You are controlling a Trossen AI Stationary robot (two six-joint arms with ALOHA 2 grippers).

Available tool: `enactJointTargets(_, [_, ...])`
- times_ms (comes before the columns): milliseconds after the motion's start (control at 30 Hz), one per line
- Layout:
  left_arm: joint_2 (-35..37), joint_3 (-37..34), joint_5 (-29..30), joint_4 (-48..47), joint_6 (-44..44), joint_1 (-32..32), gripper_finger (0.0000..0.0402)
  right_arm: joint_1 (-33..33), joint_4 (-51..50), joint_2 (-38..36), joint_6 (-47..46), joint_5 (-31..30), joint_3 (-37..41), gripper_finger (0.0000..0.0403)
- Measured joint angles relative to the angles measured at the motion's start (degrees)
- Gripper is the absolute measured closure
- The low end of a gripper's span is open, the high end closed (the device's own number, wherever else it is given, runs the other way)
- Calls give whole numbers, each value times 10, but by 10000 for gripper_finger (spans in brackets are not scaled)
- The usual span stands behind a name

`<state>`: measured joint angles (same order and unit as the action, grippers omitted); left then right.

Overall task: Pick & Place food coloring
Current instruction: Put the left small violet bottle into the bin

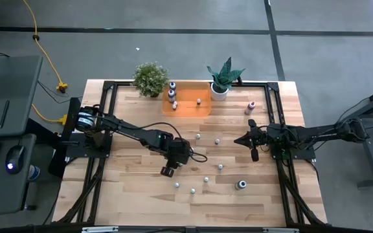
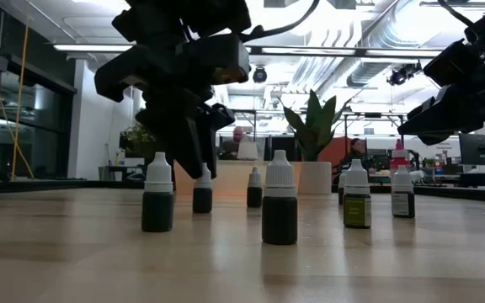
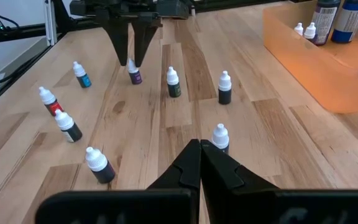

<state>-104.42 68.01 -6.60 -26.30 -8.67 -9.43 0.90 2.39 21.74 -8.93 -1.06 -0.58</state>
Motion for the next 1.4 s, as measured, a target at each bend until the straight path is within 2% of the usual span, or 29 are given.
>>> enactJointTargets(467, [0,0,1,5,10,0,345,0,0,0,0,0,0,402])
enactJointTargets(967, [1,0,16,5,10,0,351,0,0,0,0,0,0,402])
enactJointTargets(1200, [1,0,23,6,10,0,383,0,0,0,0,0,0,402])
enactJointTargets(1400, [1,0,23,6,14,0,385,0,0,0,0,0,0,402])
